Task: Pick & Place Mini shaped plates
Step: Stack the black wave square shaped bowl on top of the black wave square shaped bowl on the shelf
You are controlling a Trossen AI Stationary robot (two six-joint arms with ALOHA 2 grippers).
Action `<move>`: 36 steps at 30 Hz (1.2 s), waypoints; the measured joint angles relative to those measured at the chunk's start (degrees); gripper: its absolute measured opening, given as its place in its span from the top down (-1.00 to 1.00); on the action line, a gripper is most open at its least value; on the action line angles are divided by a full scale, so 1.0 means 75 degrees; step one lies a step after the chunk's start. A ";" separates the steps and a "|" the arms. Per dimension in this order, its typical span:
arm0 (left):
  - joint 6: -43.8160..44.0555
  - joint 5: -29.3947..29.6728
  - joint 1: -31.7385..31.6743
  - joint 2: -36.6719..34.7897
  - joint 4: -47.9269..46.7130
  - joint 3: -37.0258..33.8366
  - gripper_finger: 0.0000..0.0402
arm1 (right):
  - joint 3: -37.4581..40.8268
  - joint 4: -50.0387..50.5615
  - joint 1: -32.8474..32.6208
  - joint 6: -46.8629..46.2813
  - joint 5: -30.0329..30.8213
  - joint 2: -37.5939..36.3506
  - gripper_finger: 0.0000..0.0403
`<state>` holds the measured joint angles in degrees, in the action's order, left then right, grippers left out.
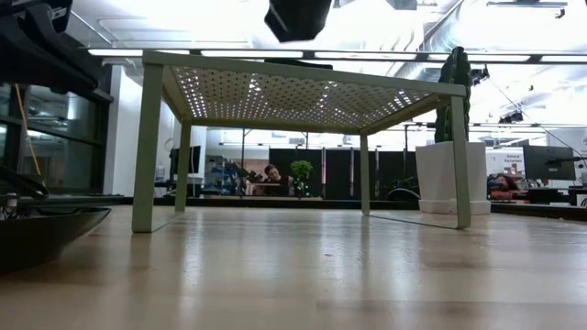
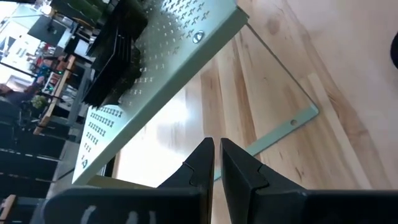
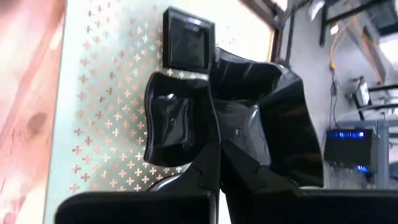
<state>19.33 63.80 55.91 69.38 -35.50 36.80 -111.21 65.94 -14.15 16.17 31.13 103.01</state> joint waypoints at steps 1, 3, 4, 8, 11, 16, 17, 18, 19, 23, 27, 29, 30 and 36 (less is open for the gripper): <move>0.0000 -0.0026 0.0001 0.0004 0.0007 0.0000 0.89 | 0.0325 -0.0310 0.0000 0.0079 0.0001 -0.0243 1.00; 0.0001 -0.0057 0.0001 0.0020 0.0017 0.0000 0.89 | 0.1081 -0.1085 0.0000 0.0280 -0.0131 -0.0777 1.00; 0.0000 -0.0050 0.0000 0.0041 0.0030 0.0000 0.89 | 0.1476 -0.1535 0.0000 0.0380 -0.0325 -0.1063 1.00; 0.0000 0.0011 0.0001 0.0123 0.0058 0.0000 0.89 | 0.3047 -0.3077 0.0065 0.0711 -0.0905 -0.2092 1.00; 0.0000 0.0093 -0.0002 0.0137 0.0083 0.0000 0.89 | 0.4059 -0.3926 0.0130 0.0771 -0.1025 -0.2692 1.00; 0.0000 0.0219 0.0000 0.0137 0.0093 0.0000 0.89 | 0.5334 -0.5487 0.0143 0.0874 -0.1133 -0.3334 1.00; 0.0000 0.0220 -0.0001 0.0137 0.0093 0.0000 0.89 | 0.5527 -0.5742 0.0142 0.0934 -0.1229 -0.3404 1.00; 0.0000 0.0226 -0.0002 0.0137 0.0093 0.0000 0.89 | 0.5712 -0.5986 0.0136 0.0983 -0.1286 -0.3450 1.00; 0.0000 0.0225 -0.0002 0.0137 0.0094 0.0000 0.89 | 0.5870 -0.6170 0.0137 0.1027 -0.1381 -0.3455 1.00; 0.0000 0.0227 -0.0002 0.0137 0.0093 0.0000 0.89 | 0.6299 -0.6625 0.0153 0.1116 -0.1415 -0.3452 1.00; 0.0000 0.0231 -0.0002 0.0137 0.0093 0.0000 0.89 | 0.6519 -0.6953 0.0300 0.1080 -0.1543 -0.3452 1.00; 0.0000 0.0236 -0.0002 0.0137 0.0093 0.0000 0.89 | 0.6519 -0.7102 0.0394 0.1074 -0.1851 -0.3451 1.00; 0.0000 0.0234 -0.0002 0.0137 0.0093 0.0000 0.89 | 0.6519 -0.7204 0.0446 0.1049 -0.2035 -0.3452 1.00; 0.0000 0.0298 -0.0002 0.0137 0.0088 0.0000 0.89 | 0.6516 -0.7482 0.0756 0.0682 -0.2410 -0.3431 1.00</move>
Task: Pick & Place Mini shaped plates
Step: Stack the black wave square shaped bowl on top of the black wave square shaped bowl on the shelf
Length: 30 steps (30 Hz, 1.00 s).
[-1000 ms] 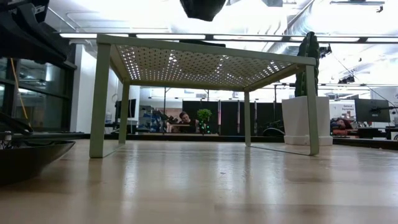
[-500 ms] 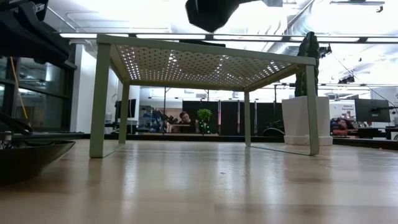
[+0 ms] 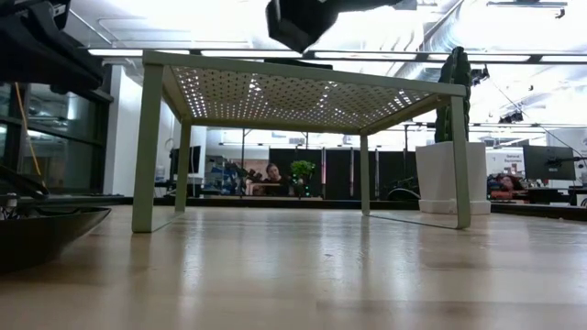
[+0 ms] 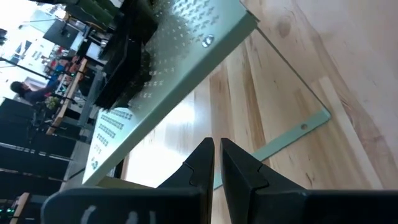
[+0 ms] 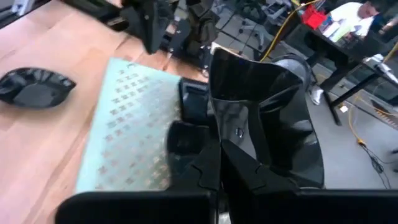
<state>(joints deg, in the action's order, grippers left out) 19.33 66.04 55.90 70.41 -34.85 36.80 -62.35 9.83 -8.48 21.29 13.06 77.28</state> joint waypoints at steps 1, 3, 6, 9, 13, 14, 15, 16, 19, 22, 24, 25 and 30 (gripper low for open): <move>0.0000 0.0046 0.0000 -0.0002 -0.0003 0.0000 0.89 | 0.0000 -0.0101 0.0041 0.0019 0.0011 0.0060 1.00; 0.0000 0.0076 0.0000 -0.0003 -0.0009 0.0000 0.89 | -0.0006 -0.0187 0.0100 0.0019 -0.0007 0.0152 1.00; 0.0000 0.0132 0.0000 -0.0003 -0.0041 0.0000 0.89 | -0.0023 -0.0136 0.0186 0.0017 -0.0059 0.0408 1.00; 0.0000 0.0158 0.0000 -0.0003 -0.0078 0.0000 0.89 | -0.0023 -0.0074 0.0188 0.0002 -0.0009 0.0584 1.00; 0.0000 0.0158 0.0000 -0.0003 -0.0110 0.0000 0.89 | -0.0029 -0.0080 0.0188 0.0027 0.0015 0.0603 1.00; 0.0000 0.0158 0.0000 -0.0003 -0.0116 0.0000 0.89 | -0.0032 -0.0076 0.0188 0.0037 0.0012 0.0603 1.00; 0.0000 0.0158 0.0000 -0.0003 -0.0120 0.0000 0.89 | -0.0034 -0.0041 0.0188 0.0048 0.0009 0.0603 1.00; 0.0000 0.0158 0.0000 -0.0003 -0.0121 0.0000 0.89 | -0.0035 0.0020 0.0185 0.0051 0.0003 0.0603 1.00; 0.0000 0.0155 0.0000 -0.0003 -0.0144 0.0000 0.89 | -0.0035 0.0307 0.0185 0.0048 0.0013 0.0603 1.00; 0.0000 0.0155 0.0000 -0.0003 -0.0143 0.0000 0.89 | -0.0035 0.0513 0.0185 -0.0022 0.0111 0.0603 1.00; 0.0000 0.0152 0.0000 -0.0003 -0.0146 0.0000 0.89 | -0.0035 0.0475 0.0185 -0.0025 0.0122 0.0603 1.00; 0.0000 0.0152 0.0000 -0.0003 -0.0143 0.0000 0.89 | -0.0035 0.0439 0.0185 -0.0028 0.0113 0.0603 1.00; 0.0000 0.0147 0.0000 -0.0003 -0.0143 0.0000 0.89 | -0.0035 0.0450 0.0185 -0.0080 0.0058 0.0603 1.00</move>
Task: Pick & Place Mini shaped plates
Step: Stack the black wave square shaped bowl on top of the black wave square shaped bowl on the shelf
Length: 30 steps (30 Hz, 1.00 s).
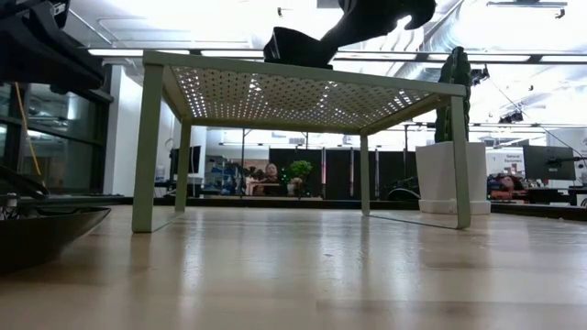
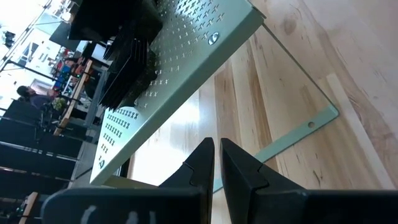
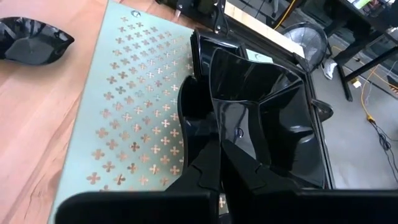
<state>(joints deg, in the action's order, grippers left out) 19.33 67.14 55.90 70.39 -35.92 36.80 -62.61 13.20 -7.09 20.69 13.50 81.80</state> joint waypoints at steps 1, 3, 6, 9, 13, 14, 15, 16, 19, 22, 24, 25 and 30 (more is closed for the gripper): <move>0.0000 -0.0003 0.0000 0.0000 0.0000 0.0000 0.89 | 0.0000 0.0021 0.0000 -0.0012 -0.0005 0.0000 1.00; 0.0000 -0.0020 0.0000 0.0000 0.0000 0.0000 0.89 | 0.0000 0.0071 -0.0004 -0.0018 -0.0009 0.0000 0.99; 0.0000 -0.0043 0.0000 0.0000 0.0002 0.0000 0.89 | 0.0000 0.0148 -0.0006 -0.0172 -0.0010 0.0000 0.96; 0.0000 -0.0044 0.0000 0.0000 0.0003 0.0000 0.89 | 0.0000 0.0216 -0.0006 -0.0304 -0.0020 0.0000 0.92; 0.0000 -0.0044 0.0000 0.0000 0.0003 0.0000 0.89 | 0.0000 0.0274 -0.0006 -0.0326 -0.0026 0.0000 0.90; 0.0000 -0.0044 0.0000 0.0000 0.0003 0.0000 0.89 | 0.0000 0.0272 -0.0006 -0.0326 -0.0026 0.0000 0.90; 0.0000 -0.0042 0.0000 0.0000 0.0003 0.0000 0.89 | 0.0000 0.0272 -0.0006 -0.0326 -0.0026 0.0000 0.90; 0.0000 -0.0044 0.0000 0.0000 0.0003 0.0000 0.89 | 0.0000 0.0272 -0.0006 -0.0326 -0.0026 0.0000 0.90; 0.0000 -0.0041 0.0000 0.0000 0.0004 0.0000 0.89 | 0.0000 0.0272 -0.0006 -0.0349 -0.0006 0.0000 0.89; 0.0000 -0.0041 0.0000 0.0000 0.0006 0.0000 0.89 | 0.0000 0.0272 -0.0006 -0.0351 0.0000 0.0000 0.83; 0.0000 -0.0041 0.0000 0.0000 0.0006 0.0000 0.89 | 0.0000 0.0272 -0.0006 -0.0353 0.0000 0.0000 0.77; 0.0000 -0.0041 0.0000 0.0000 0.0006 0.0000 0.89 | 0.0000 0.0269 -0.0006 -0.0353 0.0000 0.0000 0.73; 0.0001 -0.0041 0.0000 0.0000 0.0008 0.0000 0.89 | 0.0000 0.0265 -0.0006 -0.0353 0.0025 0.0000 0.48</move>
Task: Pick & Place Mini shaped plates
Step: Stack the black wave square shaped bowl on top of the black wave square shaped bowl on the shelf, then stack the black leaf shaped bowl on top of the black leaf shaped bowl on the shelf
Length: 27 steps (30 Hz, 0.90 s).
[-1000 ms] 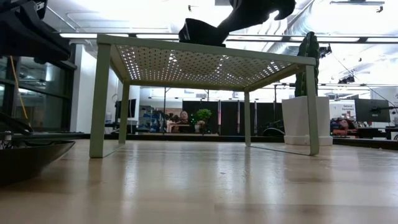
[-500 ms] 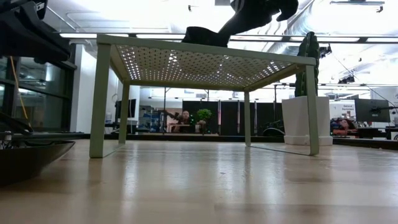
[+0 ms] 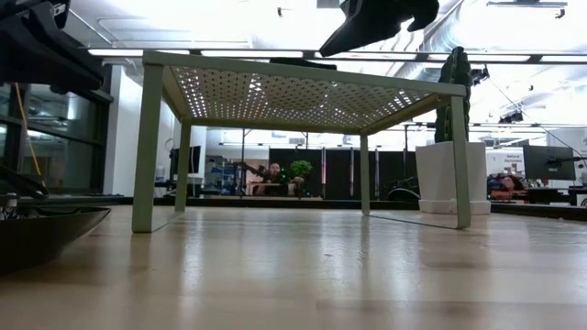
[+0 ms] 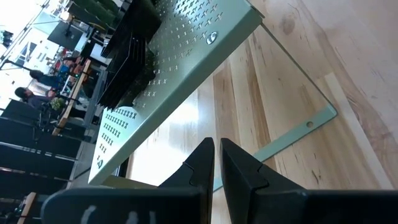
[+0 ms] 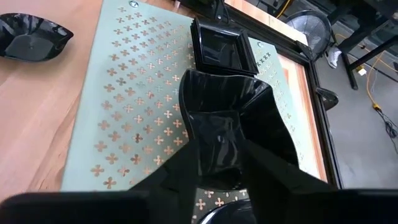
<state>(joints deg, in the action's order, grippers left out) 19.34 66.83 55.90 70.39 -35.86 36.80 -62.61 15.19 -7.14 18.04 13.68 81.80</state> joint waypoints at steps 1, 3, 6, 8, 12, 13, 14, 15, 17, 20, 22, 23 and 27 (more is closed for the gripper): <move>-0.0001 0.0000 0.0000 0.0000 0.0001 0.0000 0.89 | 0.0000 -0.0002 0.0000 0.0000 0.0031 0.0000 0.44; 0.0001 0.0000 0.0000 0.0000 0.0001 0.0000 0.89 | 0.0000 -0.0065 0.0000 -0.0013 0.0040 -0.0011 0.34; 0.0001 -0.0015 0.0000 0.0000 0.0004 0.0000 0.89 | 0.0000 -0.0323 -0.0059 -0.0279 0.0045 -0.0149 0.23; 0.0001 -0.0041 0.0000 0.0000 0.0001 -0.0002 0.89 | 0.0000 -0.0479 -0.0183 -0.0399 0.0066 -0.0298 0.17; 0.0001 -0.0070 0.0000 0.0000 -0.0002 -0.0003 0.89 | -0.0003 -0.0663 -0.0704 -0.0405 0.0144 -0.0388 0.14; 0.0001 -0.0070 0.0000 0.0000 -0.0003 -0.0003 0.89 | -0.0003 -0.0663 -0.0861 -0.0405 0.0260 -0.0374 0.15; 0.0001 -0.0070 0.0000 0.0000 -0.0005 -0.0003 0.89 | 0.0000 -0.0663 -0.1034 -0.0406 0.0375 -0.0364 0.16; 0.0001 -0.0073 0.0000 0.0000 -0.0005 -0.0003 0.89 | 0.0000 -0.0675 -0.1197 -0.0411 0.0507 -0.0355 0.17; 0.0001 -0.0073 0.0000 0.0000 0.0003 -0.0003 0.89 | 0.0000 -0.0695 -0.1534 -0.0583 0.0902 -0.0353 0.19; 0.0059 -0.0150 0.0000 0.0000 0.0043 -0.0003 0.89 | 0.0000 -0.0683 -0.2034 -0.0979 0.1365 -0.0342 0.23; 0.0136 -0.0222 0.0000 0.0000 0.0142 -0.0003 0.89 | 0.0000 -0.0683 -0.2363 -0.1165 0.1512 -0.0342 0.25; 0.0198 -0.0251 0.0000 0.0000 0.0256 -0.0003 0.89 | 0.0000 -0.0670 -0.2513 -0.1251 0.1581 -0.0341 0.27; 0.0260 -0.0267 0.0000 0.0000 0.0831 -0.0003 0.89 | 0.0000 -0.0579 -0.3033 -0.1678 0.1768 -0.0341 0.30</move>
<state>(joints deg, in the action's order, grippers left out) 21.29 64.82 55.90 70.39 -29.63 36.77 -62.61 10.85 -29.88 5.46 26.94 79.24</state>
